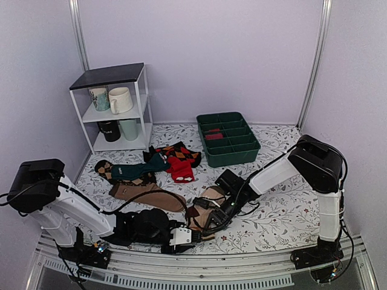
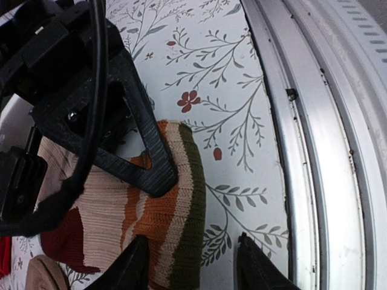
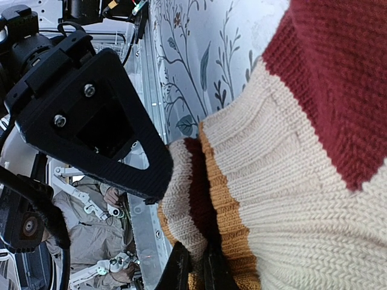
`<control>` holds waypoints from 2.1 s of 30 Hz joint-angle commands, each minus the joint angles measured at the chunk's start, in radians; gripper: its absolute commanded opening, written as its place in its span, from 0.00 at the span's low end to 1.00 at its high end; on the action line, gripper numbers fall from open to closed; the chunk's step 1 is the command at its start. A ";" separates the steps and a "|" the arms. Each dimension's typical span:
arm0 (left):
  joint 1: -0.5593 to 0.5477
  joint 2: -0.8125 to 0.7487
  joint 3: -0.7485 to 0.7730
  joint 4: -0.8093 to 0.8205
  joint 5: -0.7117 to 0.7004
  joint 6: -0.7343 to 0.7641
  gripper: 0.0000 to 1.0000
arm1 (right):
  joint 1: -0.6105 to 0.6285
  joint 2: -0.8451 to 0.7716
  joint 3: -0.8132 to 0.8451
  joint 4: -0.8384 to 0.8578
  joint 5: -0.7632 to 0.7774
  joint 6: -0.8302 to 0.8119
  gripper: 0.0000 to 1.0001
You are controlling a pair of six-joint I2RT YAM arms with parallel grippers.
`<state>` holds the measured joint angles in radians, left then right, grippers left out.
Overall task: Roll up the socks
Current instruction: Roll a pair of socks at the center of the board.
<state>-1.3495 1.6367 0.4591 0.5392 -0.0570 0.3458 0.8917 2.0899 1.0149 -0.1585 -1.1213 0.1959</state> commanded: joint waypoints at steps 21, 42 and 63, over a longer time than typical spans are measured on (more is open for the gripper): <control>-0.041 -0.040 -0.047 0.090 -0.004 0.015 0.54 | -0.001 0.085 -0.084 -0.126 0.229 0.014 0.00; -0.040 0.106 0.058 -0.024 -0.069 -0.023 0.29 | 0.000 0.076 -0.106 -0.107 0.219 0.016 0.00; 0.099 0.158 0.055 -0.159 0.248 -0.462 0.00 | 0.000 -0.443 -0.288 0.401 0.594 -0.116 0.43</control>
<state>-1.2816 1.7248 0.5365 0.5552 0.0711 -0.0051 0.8936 1.7859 0.8261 0.0311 -0.7364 0.1791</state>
